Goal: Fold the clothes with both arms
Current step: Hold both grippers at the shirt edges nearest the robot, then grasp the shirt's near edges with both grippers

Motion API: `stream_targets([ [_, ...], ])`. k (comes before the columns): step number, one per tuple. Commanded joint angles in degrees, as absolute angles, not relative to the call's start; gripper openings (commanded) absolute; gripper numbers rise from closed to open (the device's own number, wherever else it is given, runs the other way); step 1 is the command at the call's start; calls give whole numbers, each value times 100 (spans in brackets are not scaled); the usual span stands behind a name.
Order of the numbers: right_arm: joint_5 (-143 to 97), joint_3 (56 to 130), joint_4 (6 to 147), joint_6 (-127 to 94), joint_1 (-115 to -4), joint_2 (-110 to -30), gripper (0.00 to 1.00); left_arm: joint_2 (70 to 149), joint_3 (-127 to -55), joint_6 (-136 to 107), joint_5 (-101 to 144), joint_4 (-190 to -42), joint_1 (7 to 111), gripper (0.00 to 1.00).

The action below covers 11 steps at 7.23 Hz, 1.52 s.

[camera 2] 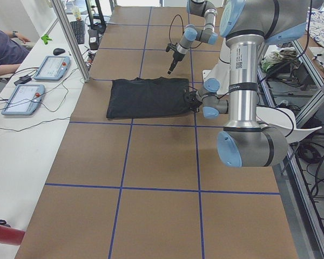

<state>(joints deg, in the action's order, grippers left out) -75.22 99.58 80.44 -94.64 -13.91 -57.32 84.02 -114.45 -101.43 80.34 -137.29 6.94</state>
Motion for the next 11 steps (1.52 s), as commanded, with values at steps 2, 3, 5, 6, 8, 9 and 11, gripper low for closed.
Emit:
stream_targets([
  [2, -7356, 9133, 7866, -9633, -1327, -5161, 74, 8402, -11452, -10143, 8033, -13729, 694, 0],
  [3, -7330, 9123, 7875, -9633, -1292, -5150, 69, 8402, -11452, -10143, 8033, -13737, 694, 0],
  [5, -7286, 9123, 7884, -9633, -1231, -5150, 64, 8411, -11452, -10143, 8033, -13729, 694, 0],
  [6, -7269, 9123, 7892, -9633, -1204, -5150, 63, 8411, -11452, -10143, 8033, -13729, 694, 0],
  [8, -7269, 9123, 7901, -9633, -1187, -5150, 54, 8411, -11461, -10143, 8033, -13729, 694, 0],
  [9, -7269, 9132, 7910, -9633, -1178, -5150, 45, 8411, -11461, -10143, 8033, -13737, 694, 0],
  [11, -7269, 9149, 7910, -9633, -1178, -5150, 10, 8429, -11478, -10143, 8033, -13729, 703, 0],
])
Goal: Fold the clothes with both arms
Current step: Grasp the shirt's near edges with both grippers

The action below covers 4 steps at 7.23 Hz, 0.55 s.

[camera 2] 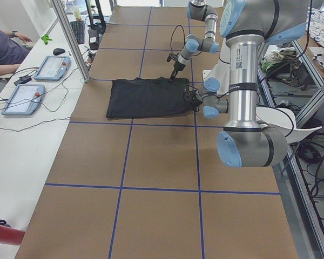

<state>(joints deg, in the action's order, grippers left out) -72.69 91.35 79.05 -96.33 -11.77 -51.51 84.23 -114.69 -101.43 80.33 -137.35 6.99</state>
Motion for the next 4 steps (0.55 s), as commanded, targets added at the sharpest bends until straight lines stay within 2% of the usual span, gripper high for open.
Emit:
stream_targets([
  [1, -7269, 9184, 7910, -9624, -1178, -5150, 0, 8429, -11496, -10143, 8033, -13729, 703, 0],
  [3, -7295, 9368, 7919, -9545, -1221, -5185, 0, 8455, -11557, -10143, 8042, -13729, 703, 0],
  [4, -7347, 9769, 8041, -9536, -1256, -5368, 0, 8429, -11871, -10143, 8077, -13720, 712, 0],
])
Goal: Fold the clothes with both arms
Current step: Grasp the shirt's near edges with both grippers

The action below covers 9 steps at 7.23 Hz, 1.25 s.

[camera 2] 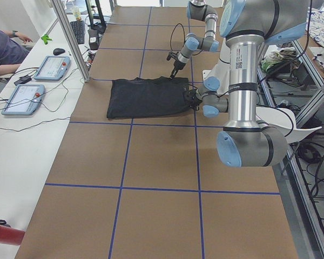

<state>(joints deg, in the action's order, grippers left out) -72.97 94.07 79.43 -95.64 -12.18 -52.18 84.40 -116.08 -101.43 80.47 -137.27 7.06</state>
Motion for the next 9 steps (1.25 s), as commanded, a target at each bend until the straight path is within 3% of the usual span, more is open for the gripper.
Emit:
stream_targets([
  [1, -7435, 10409, 8373, -9414, -1248, -5709, 0, 8420, -12100, -10143, 8077, -13720, 712, 0],
  [5, -7524, 12020, 9102, -9334, -1038, -6416, 0, 8429, -12786, -10291, 8147, -13720, 607, 0],
  [6, -7550, 12058, 9184, -9334, -1020, -6346, 0, 8481, -12849, -10283, 8234, -13624, 615, 0],
  [9, -7550, 11753, 9193, -9246, -1501, -6135, 0, 9716, -12753, -9829, 8675, -12161, 1403, 0],
])
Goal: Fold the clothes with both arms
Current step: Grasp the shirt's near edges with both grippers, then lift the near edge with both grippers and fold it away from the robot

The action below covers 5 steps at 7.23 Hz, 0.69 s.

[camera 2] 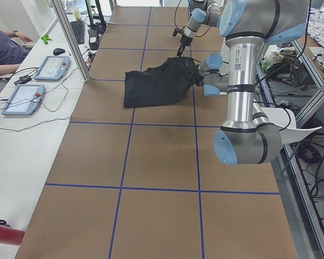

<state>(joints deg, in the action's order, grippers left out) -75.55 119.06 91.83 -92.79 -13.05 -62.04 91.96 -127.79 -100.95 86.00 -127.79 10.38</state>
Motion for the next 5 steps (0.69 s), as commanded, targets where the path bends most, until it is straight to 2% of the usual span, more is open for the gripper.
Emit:
stream_targets([
  [1, -7541, 11560, 9167, -9246, -1581, -6091, 0, 10016, -12727, -9739, 8814, -11694, 1711, 0],
  [3, -7541, 11348, 9184, -9237, -1783, -5882, 0, 10589, -12264, -9292, 9281, -11216, 2528, 0],
  [5, -7541, 10709, 9193, -9237, -2081, -5364, 0, 10941, -11718, -8678, 9316, -11197, 3266, 0],
])
